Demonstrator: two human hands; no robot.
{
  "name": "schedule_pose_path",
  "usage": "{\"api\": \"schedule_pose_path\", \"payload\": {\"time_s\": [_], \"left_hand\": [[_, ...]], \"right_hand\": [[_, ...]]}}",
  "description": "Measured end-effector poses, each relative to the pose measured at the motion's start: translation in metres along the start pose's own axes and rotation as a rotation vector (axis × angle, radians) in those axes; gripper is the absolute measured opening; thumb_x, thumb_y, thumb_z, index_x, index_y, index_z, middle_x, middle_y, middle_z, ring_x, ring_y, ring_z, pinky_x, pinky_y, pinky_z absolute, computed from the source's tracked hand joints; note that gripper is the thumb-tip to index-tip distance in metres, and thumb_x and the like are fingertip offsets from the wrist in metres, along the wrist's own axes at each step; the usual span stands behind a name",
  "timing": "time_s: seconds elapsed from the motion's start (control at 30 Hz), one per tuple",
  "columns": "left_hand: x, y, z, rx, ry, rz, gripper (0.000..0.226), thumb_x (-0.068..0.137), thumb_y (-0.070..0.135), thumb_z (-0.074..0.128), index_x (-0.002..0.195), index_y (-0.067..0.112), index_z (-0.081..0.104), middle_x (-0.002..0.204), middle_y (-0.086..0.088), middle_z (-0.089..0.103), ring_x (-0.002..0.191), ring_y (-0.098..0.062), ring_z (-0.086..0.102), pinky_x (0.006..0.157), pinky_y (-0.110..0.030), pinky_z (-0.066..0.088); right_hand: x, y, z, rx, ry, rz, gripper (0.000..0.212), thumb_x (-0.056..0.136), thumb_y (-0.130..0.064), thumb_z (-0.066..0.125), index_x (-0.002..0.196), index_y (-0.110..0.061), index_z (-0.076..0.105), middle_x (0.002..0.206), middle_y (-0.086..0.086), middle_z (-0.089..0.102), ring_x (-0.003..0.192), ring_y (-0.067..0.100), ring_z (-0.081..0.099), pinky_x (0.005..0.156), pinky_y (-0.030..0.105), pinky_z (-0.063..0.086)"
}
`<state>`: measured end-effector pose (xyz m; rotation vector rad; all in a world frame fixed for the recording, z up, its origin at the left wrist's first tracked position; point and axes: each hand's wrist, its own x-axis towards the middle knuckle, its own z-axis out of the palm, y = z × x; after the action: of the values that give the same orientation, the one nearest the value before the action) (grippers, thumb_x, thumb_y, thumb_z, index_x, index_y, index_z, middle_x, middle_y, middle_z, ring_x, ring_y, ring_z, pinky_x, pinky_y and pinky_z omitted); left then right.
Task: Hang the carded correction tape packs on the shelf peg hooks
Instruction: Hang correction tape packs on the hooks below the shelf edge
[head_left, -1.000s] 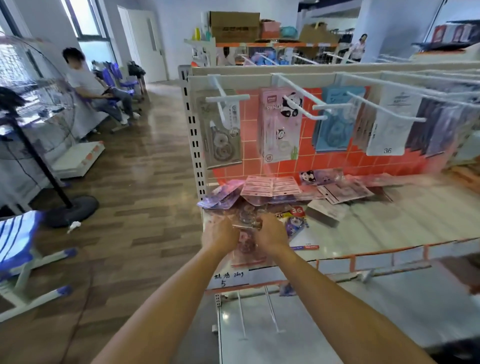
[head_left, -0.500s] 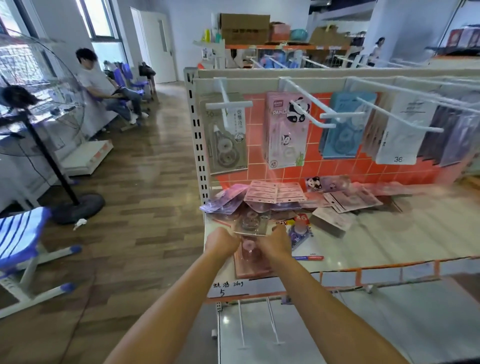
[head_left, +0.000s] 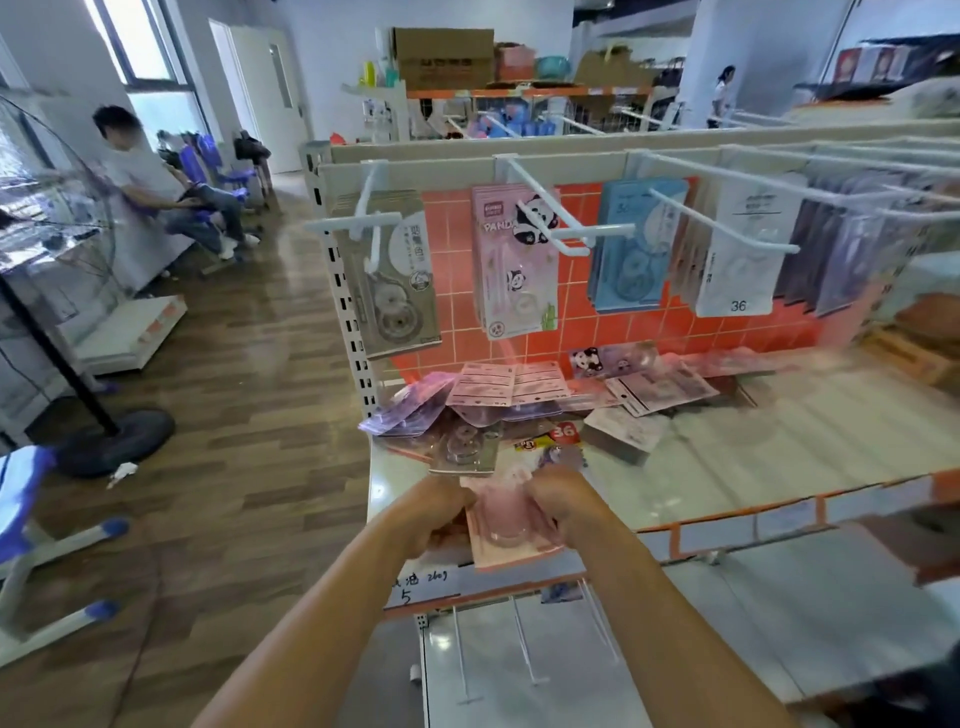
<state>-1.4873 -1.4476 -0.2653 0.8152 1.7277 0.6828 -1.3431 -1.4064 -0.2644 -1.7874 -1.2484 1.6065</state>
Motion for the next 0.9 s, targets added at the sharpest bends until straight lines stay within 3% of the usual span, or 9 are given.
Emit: {"api": "schedule_pose_path", "payload": {"time_s": [0.1, 0.17, 0.3, 0.4, 0.47, 0.6, 0.67, 0.77, 0.9], "left_hand": [[-0.005, 0.005, 0.016, -0.028, -0.069, -0.002, 0.016, 0.096, 0.013, 0.049, 0.081, 0.013, 0.054, 0.058, -0.001, 0.054, 0.049, -0.01, 0.05, 0.049, -0.02, 0.047], [-0.009, 0.009, 0.029, -0.063, -0.126, 0.002, 0.018, 0.095, 0.009, 0.051, 0.078, 0.013, 0.053, 0.051, 0.003, 0.053, 0.043, -0.006, 0.049, 0.045, -0.019, 0.047], [-0.017, 0.021, 0.056, -0.119, -0.205, 0.077, 0.015, 0.088, 0.0, 0.055, 0.079, 0.012, 0.057, 0.066, -0.004, 0.061, 0.056, -0.012, 0.056, 0.054, -0.023, 0.053], [-0.025, 0.038, 0.08, -0.14, -0.27, 0.149, 0.02, 0.085, -0.008, 0.055, 0.092, 0.009, 0.063, 0.089, -0.01, 0.071, 0.079, -0.02, 0.066, 0.069, -0.028, 0.058], [-0.027, 0.047, 0.1, -0.099, -0.327, 0.187, 0.028, 0.085, -0.012, 0.053, 0.097, 0.01, 0.064, 0.092, -0.009, 0.071, 0.082, -0.02, 0.068, 0.07, -0.028, 0.058], [-0.025, 0.067, 0.147, 0.068, -0.389, 0.249, 0.032, 0.085, -0.01, 0.057, 0.103, 0.014, 0.065, 0.104, -0.006, 0.07, 0.09, -0.02, 0.065, 0.082, -0.037, 0.058], [-0.023, 0.078, 0.173, 0.07, -0.362, 0.28, 0.029, 0.084, -0.011, 0.057, 0.096, 0.013, 0.067, 0.099, -0.007, 0.07, 0.085, -0.02, 0.066, 0.087, -0.042, 0.057], [-0.024, 0.097, 0.211, 0.065, -0.358, 0.342, 0.034, 0.086, -0.012, 0.053, 0.089, 0.019, 0.069, 0.093, -0.005, 0.07, 0.081, -0.021, 0.064, 0.083, -0.038, 0.057], [-0.021, 0.112, 0.252, 0.101, -0.363, 0.396, 0.028, 0.086, -0.008, 0.057, 0.091, 0.015, 0.071, 0.101, -0.015, 0.07, 0.083, -0.023, 0.063, 0.082, -0.036, 0.058]], "right_hand": [[-0.004, 0.005, -0.016, 0.058, 0.051, -0.093, 0.013, 0.077, 0.01, 0.052, 0.081, 0.009, 0.065, 0.08, 0.03, 0.067, 0.067, 0.036, 0.065, 0.058, 0.037, 0.047], [-0.008, 0.008, -0.03, 0.073, 0.08, -0.133, 0.019, 0.076, 0.009, 0.055, 0.09, 0.007, 0.068, 0.09, 0.026, 0.069, 0.081, 0.036, 0.067, 0.063, 0.037, 0.05], [-0.011, 0.014, -0.064, 0.143, 0.068, -0.172, 0.018, 0.077, 0.01, 0.052, 0.086, 0.003, 0.065, 0.083, 0.018, 0.066, 0.069, 0.023, 0.06, 0.057, 0.027, 0.048], [-0.012, 0.013, -0.094, 0.216, 0.104, -0.223, 0.017, 0.076, 0.011, 0.051, 0.085, 0.003, 0.063, 0.082, 0.018, 0.065, 0.075, 0.027, 0.06, 0.066, 0.036, 0.051], [-0.014, 0.011, -0.117, 0.275, 0.121, -0.263, 0.018, 0.078, 0.01, 0.051, 0.087, 0.002, 0.064, 0.086, 0.019, 0.067, 0.078, 0.031, 0.065, 0.07, 0.042, 0.056], [-0.014, 0.011, -0.172, 0.353, 0.13, -0.335, 0.015, 0.081, 0.01, 0.05, 0.083, 0.004, 0.063, 0.079, 0.019, 0.068, 0.073, 0.03, 0.065, 0.063, 0.043, 0.057], [-0.01, 0.014, -0.2, 0.343, 0.159, -0.38, 0.013, 0.082, 0.002, 0.053, 0.089, 0.011, 0.059, 0.078, 0.02, 0.063, 0.072, 0.027, 0.058, 0.063, 0.042, 0.05], [-0.007, 0.017, -0.24, 0.332, 0.203, -0.463, 0.038, 0.091, -0.025, 0.059, 0.086, 0.012, 0.054, 0.073, 0.011, 0.05, 0.069, 0.021, 0.046, 0.063, 0.036, 0.038], [-0.004, 0.022, -0.286, 0.335, 0.229, -0.533, 0.036, 0.094, -0.036, 0.057, 0.071, -0.008, 0.053, 0.066, 0.008, 0.042, 0.061, 0.017, 0.037, 0.058, 0.031, 0.031]]}}
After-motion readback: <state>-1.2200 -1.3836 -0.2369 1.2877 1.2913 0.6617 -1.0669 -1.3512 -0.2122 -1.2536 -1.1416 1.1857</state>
